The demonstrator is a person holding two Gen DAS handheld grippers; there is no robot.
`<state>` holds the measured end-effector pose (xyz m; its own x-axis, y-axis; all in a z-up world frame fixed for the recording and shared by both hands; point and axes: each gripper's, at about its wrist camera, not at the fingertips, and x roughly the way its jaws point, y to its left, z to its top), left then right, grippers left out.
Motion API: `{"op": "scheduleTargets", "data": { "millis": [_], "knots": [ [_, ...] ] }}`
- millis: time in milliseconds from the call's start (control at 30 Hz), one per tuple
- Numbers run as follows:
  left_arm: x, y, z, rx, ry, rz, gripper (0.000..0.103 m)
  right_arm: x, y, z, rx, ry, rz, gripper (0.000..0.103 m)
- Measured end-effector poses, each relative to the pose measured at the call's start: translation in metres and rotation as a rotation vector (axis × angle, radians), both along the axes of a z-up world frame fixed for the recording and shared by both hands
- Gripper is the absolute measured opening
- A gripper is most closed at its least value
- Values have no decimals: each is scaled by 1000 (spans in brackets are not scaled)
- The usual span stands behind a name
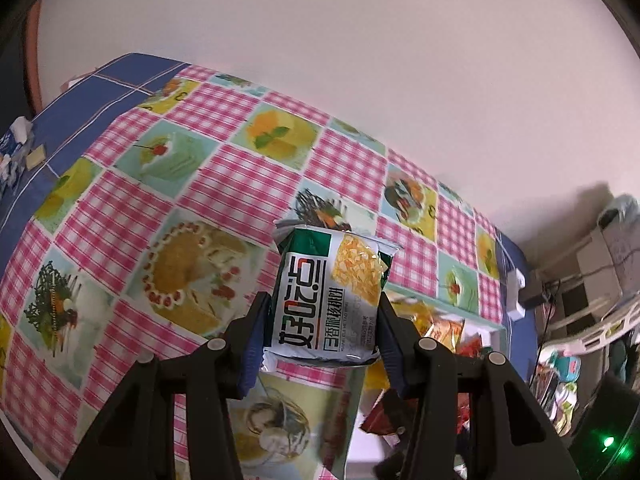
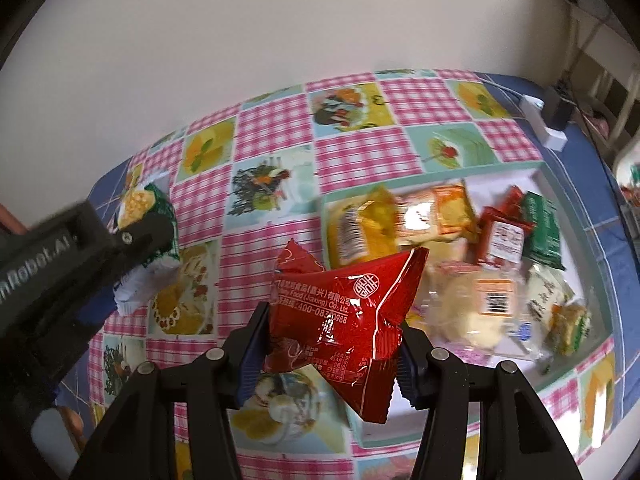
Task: Organize snacks
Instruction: 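Carry the white cracker pack and red packet over the white tray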
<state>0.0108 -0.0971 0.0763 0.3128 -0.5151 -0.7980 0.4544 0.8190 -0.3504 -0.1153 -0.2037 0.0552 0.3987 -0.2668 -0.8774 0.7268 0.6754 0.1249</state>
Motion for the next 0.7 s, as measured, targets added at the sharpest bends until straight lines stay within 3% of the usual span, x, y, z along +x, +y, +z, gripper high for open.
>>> {"op": "scheduleTargets", "data": {
  "millis": [233,700],
  "knots": [
    [-12,-11,-6,42,-8,-39,52,-23,-21,9,15,-36,-64,58],
    [-61,-57,-11,94,-52,-227,52,-80,-73,22,55,-114,-245,58]
  ]
}}
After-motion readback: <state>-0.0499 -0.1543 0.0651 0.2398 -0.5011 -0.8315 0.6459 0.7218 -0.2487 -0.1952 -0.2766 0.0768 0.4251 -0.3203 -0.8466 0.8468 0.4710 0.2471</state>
